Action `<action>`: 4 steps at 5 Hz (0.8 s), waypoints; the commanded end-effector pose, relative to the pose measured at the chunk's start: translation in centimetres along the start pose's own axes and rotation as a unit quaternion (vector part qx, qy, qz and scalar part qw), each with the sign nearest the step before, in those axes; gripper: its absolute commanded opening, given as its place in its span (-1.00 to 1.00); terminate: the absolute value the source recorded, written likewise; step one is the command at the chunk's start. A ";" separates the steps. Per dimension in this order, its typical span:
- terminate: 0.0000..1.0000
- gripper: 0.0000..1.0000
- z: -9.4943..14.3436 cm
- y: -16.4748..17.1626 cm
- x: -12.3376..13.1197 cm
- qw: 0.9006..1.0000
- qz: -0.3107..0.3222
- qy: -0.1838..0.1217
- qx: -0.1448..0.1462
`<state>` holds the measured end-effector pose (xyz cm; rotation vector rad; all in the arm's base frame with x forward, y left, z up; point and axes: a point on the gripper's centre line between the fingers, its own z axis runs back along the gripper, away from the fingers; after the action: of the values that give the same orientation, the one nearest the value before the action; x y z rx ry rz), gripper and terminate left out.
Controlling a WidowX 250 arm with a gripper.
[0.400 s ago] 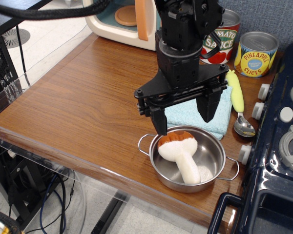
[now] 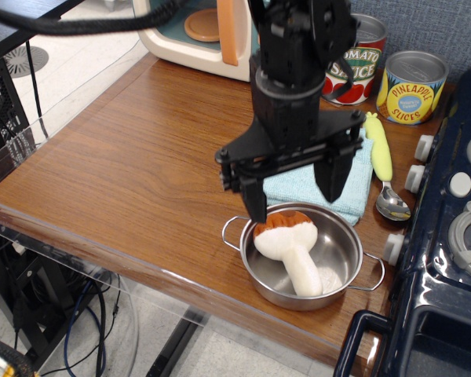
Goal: Put the spoon in front of the microwave
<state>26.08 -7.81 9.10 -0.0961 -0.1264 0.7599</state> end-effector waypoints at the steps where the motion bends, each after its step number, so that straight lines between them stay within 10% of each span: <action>1: -1.00 1.00 0.2 -3.8 2.5 0.998 -0.052 -0.009 -0.026; 4: -1.00 1.00 -2.2 -10.7 7.9 0.997 -0.053 -0.010 -0.063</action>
<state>38.93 -10.32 6.76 -0.1712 -0.1468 0.6470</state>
